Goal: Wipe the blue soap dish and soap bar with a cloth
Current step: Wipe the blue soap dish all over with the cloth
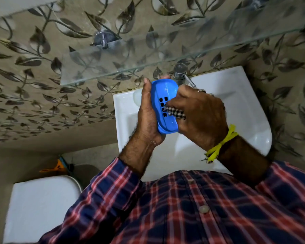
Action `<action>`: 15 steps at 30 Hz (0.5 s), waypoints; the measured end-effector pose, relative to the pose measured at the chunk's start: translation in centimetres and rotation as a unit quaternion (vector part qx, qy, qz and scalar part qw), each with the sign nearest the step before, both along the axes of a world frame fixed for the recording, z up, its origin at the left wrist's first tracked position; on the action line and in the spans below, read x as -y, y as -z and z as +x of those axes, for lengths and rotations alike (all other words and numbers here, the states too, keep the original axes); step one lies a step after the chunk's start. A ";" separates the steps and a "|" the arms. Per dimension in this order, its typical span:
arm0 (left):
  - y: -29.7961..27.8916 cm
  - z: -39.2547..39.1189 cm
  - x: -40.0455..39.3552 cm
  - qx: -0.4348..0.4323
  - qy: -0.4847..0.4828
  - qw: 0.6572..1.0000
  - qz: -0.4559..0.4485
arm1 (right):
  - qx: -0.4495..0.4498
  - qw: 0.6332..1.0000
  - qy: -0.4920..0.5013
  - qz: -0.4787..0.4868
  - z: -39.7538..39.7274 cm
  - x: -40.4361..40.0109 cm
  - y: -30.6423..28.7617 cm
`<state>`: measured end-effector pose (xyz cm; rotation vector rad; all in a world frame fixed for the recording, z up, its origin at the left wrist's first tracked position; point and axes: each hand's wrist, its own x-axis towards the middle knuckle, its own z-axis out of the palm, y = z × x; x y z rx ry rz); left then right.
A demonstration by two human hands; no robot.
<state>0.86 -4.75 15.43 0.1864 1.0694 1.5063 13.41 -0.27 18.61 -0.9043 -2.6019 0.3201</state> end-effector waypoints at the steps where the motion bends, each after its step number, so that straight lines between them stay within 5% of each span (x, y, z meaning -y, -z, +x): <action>1: 0.1 -0.1 0.0 0.005 0.000 1.000 0.005 | -0.001 1.000 -0.014 0.010 0.0 0.1 0.1; 6: 0.2 0.7 0.1 -0.015 0.006 1.000 -0.001 | -0.068 0.995 0.078 -0.007 -0.4 -0.2 0.2; 15: 0.6 1.3 0.2 -0.014 -0.004 1.000 0.020 | -0.071 0.992 0.093 0.049 -1.6 -0.2 0.1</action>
